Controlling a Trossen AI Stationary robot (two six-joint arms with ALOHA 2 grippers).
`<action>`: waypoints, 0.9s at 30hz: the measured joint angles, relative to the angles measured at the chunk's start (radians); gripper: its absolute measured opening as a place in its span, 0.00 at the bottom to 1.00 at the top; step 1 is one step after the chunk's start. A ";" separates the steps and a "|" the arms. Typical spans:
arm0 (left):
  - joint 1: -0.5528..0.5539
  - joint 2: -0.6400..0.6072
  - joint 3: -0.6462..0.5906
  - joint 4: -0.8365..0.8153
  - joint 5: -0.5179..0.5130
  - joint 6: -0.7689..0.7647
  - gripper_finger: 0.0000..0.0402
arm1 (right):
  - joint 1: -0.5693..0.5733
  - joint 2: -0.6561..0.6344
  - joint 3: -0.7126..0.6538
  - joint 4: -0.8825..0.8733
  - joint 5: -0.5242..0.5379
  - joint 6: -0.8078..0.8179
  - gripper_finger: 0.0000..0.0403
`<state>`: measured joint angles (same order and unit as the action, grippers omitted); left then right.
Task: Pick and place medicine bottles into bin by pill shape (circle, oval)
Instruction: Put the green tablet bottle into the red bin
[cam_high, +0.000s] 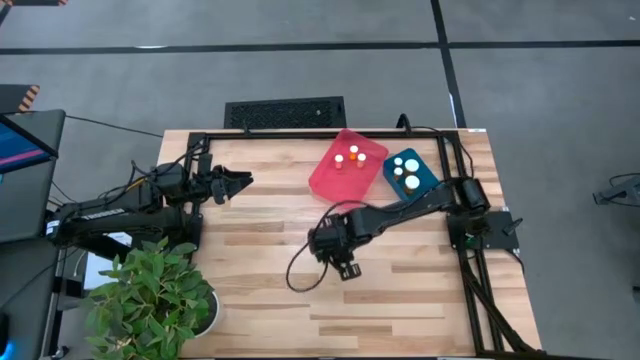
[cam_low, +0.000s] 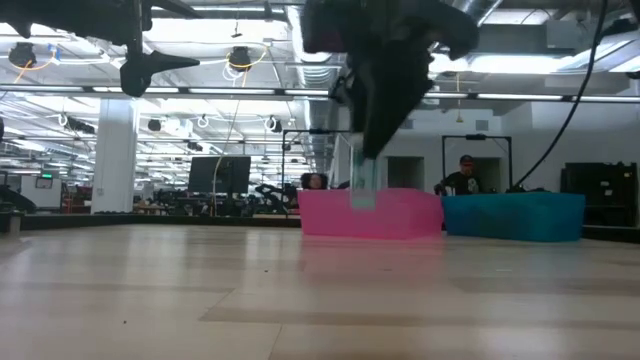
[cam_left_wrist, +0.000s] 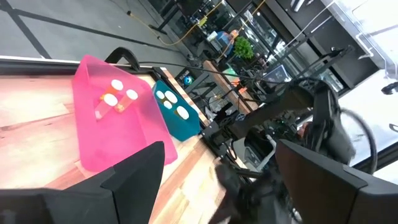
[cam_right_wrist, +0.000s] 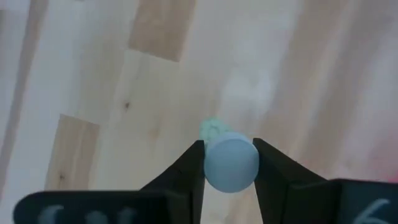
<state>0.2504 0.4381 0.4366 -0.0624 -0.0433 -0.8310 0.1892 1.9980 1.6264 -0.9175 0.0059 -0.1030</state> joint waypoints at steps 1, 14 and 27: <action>0.000 0.000 0.000 0.000 0.000 0.000 0.75 | -0.013 -0.020 0.000 -0.016 0.011 -0.005 0.29; 0.000 0.000 0.000 0.000 -0.002 0.000 0.75 | -0.367 -0.311 0.001 -0.148 0.183 -0.066 0.29; 0.000 0.000 0.000 0.000 -0.002 0.000 0.75 | -0.550 -0.156 0.000 -0.137 0.122 -0.090 0.30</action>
<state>0.2501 0.4381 0.4366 -0.0624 -0.0448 -0.8307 -0.3606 1.8422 1.6264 -1.0545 0.1280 -0.1926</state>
